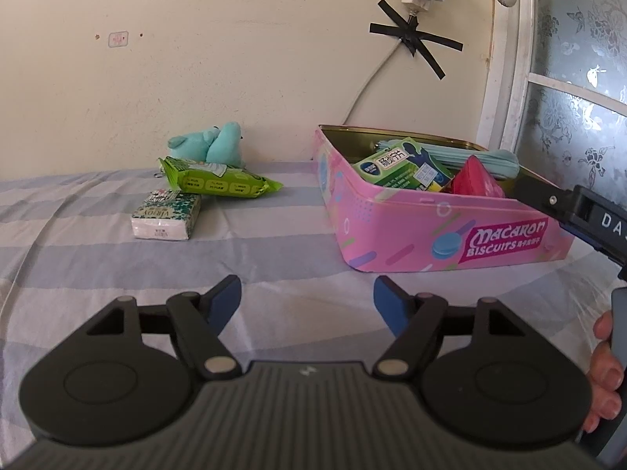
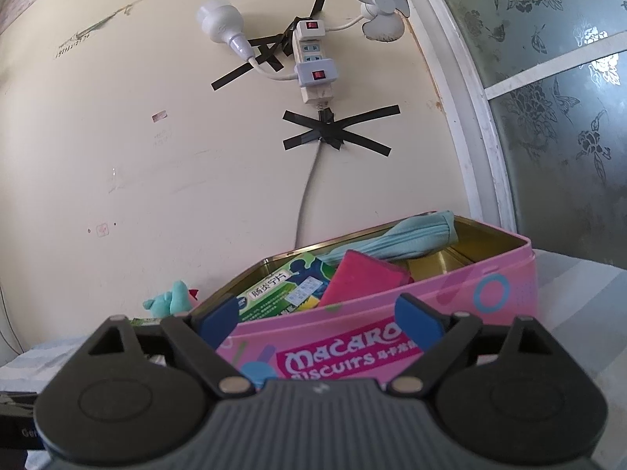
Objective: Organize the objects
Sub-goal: 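Move the right tool toward the green-patterned tissue pack, then grasp the tissue pack with the right gripper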
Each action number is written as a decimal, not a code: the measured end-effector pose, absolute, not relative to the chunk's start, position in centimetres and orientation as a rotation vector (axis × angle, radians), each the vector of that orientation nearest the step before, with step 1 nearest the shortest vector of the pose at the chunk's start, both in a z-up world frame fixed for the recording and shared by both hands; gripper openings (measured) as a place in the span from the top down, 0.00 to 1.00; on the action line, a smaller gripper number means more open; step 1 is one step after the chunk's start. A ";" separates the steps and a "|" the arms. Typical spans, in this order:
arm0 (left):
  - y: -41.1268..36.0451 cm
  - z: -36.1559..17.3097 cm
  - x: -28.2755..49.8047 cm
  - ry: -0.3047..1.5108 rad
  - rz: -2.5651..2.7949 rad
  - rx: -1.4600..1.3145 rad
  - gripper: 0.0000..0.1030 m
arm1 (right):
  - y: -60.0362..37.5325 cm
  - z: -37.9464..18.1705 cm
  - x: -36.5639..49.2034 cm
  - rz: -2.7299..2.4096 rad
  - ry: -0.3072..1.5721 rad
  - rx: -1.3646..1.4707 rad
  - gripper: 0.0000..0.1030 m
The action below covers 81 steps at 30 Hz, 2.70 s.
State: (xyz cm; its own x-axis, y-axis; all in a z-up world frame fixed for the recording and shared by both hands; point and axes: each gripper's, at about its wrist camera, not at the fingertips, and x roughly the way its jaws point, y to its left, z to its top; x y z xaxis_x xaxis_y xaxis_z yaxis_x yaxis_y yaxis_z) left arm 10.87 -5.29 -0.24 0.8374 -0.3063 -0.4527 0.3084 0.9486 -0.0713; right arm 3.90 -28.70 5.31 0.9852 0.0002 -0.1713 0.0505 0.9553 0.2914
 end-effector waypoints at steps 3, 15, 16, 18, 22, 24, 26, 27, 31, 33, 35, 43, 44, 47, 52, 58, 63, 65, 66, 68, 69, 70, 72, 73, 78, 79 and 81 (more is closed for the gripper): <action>-5.3 -0.2 10.9 0.478 -0.325 0.004 0.25 | -28.7 5.3 3.9 -0.023 0.173 0.303 0.12; -4.3 -0.3 11.6 0.508 -0.313 -0.034 0.25 | -28.1 5.4 4.3 -0.011 0.201 0.277 0.12; -3.9 -0.4 11.8 0.525 -0.304 -0.049 0.25 | -28.0 5.5 4.3 -0.010 0.206 0.272 0.12; -3.3 -0.4 12.1 0.551 -0.285 -0.069 0.25 | -27.8 5.5 4.4 -0.013 0.218 0.263 0.12; -1.4 -0.1 12.3 0.567 -0.215 -0.062 0.25 | -27.1 5.7 3.9 -0.025 0.216 0.234 0.12; -0.2 0.2 12.3 0.561 -0.186 -0.048 0.25 | -26.5 6.0 3.7 0.001 0.216 0.236 0.12; 1.1 0.6 12.5 0.549 -0.146 -0.020 0.25 | -25.2 6.5 3.5 0.041 0.212 0.211 0.12; 1.9 0.7 12.6 0.546 -0.124 -0.014 0.25 | -24.5 6.8 3.4 0.064 0.209 0.192 0.12; 5.1 0.8 13.5 0.559 -0.051 -0.022 0.25 | -20.9 7.9 3.4 0.181 0.209 0.117 0.12; 6.3 0.8 14.1 0.565 -0.015 -0.017 0.25 | -19.1 8.3 3.6 0.235 0.216 0.080 0.12; 7.8 0.8 14.6 0.569 0.018 -0.019 0.25 | -17.2 8.4 3.9 0.291 0.235 0.045 0.12; 12.1 0.5 16.1 0.565 0.122 -0.058 0.25 | -11.2 8.0 8.0 0.432 0.361 -0.013 0.12; 12.4 0.3 16.3 0.578 0.126 -0.075 0.25 | -10.7 7.8 8.7 0.440 0.382 -0.017 0.12; 13.1 0.3 16.5 0.601 0.137 -0.127 0.25 | -9.1 7.4 10.8 0.456 0.442 -0.039 0.12; 13.5 0.1 16.5 0.619 0.146 -0.160 0.25 | -6.7 6.6 15.7 0.445 0.554 -0.063 0.12; 13.6 0.0 16.9 0.620 0.144 -0.157 0.25 | -4.8 4.9 20.6 0.391 0.681 -0.057 0.11; 13.6 0.0 16.8 0.616 0.143 -0.156 0.25 | -4.9 4.6 21.0 0.400 0.694 -0.046 0.39; 13.6 0.0 16.8 0.615 0.143 -0.157 0.25 | -5.4 4.6 20.1 0.416 0.690 -0.042 0.41; 13.6 0.0 16.8 0.615 0.142 -0.158 0.25 | -5.6 4.5 19.3 0.425 0.687 -0.050 0.42; 13.7 0.0 16.8 0.614 0.140 -0.160 0.25 | -6.2 4.6 17.2 0.461 0.672 -0.086 0.42; 13.7 0.0 16.8 0.614 0.138 -0.160 0.25 | -6.7 4.6 16.0 0.488 0.668 -0.098 0.42; 13.7 0.0 16.8 0.614 0.134 -0.160 0.25 | -7.2 4.6 14.6 0.516 0.664 -0.111 0.42; 13.5 0.1 16.6 0.612 0.128 -0.161 0.25 | -8.5 4.7 11.8 0.563 0.649 -0.157 0.42; 13.5 0.1 16.5 0.610 0.119 -0.163 0.25 | -9.2 4.8 10.2 0.583 0.643 -0.171 0.42; 12.2 0.4 15.6 0.604 -0.003 -0.142 0.25 | -12.6 5.3 5.8 0.586 0.636 -0.164 0.41; 11.6 0.4 15.2 0.623 -0.045 -0.158 0.25 | -13.2 5.3 4.9 0.577 0.625 -0.162 0.41; 10.5 0.4 14.2 0.651 -0.134 -0.196 0.25 | -14.2 5.4 3.8 0.547 0.620 -0.165 0.39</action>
State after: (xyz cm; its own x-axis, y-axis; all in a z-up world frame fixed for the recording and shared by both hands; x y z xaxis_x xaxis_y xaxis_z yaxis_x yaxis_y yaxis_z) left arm 14.18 10.46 0.44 0.7880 -0.1851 -0.5872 0.0627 0.9729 -0.2225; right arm 3.80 -14.22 5.39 0.6775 0.4364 -0.5920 -0.5331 0.8460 0.0136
